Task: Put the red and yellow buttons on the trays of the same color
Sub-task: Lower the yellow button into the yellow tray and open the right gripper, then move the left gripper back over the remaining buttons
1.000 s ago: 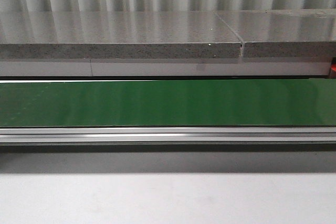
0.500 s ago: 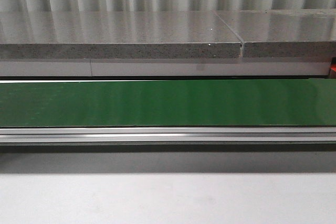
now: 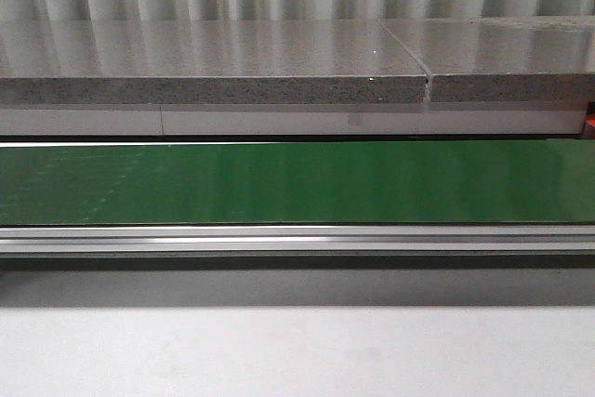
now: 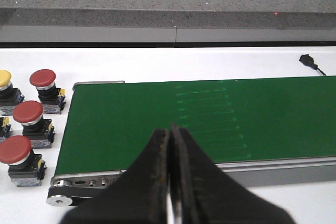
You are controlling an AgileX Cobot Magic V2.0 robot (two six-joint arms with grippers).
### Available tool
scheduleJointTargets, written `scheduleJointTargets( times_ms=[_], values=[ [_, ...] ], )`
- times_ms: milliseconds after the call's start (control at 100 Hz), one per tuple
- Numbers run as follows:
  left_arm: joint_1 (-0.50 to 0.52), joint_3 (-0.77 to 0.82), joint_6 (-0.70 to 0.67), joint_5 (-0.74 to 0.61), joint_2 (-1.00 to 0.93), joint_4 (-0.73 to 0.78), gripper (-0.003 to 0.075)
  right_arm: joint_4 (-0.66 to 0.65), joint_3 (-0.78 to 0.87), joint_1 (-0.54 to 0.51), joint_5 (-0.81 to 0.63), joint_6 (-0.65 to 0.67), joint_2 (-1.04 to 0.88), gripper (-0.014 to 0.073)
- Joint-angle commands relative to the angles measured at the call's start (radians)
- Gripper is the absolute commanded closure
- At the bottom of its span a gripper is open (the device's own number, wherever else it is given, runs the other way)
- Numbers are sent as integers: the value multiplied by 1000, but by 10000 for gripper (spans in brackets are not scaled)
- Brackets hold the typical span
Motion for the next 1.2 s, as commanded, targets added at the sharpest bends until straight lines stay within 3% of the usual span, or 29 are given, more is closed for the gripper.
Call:
scheduleJointTargets(
  times_ms=[0,200,600,890,960,1030,1190],
  values=[
    [-7,-26,3,-79,6,-7,740,24,-22,21,-38,-1,-107,-42],
    [-7,-26,3,-79,6,-7,740,24,-22,142,-39,-17,-262,-42],
    [-7,-26,3,-79,6,-7,740,3,-18,524,1,-172,-493,-41],
    [-7,-26,3,-79,6,-7,740,0,133,575,10,-192,-659,-23],
    [-7,-26,3,-79,6,-7,740,0,179,575,10,-192,-705,44],
    [-7,-26,3,-79,6,-7,740,0,218,575,9,-192,-743,169],
    [-7,-26,3,-79,6,-7,740,-1,268,575,9,-192,-795,554]
  ],
)
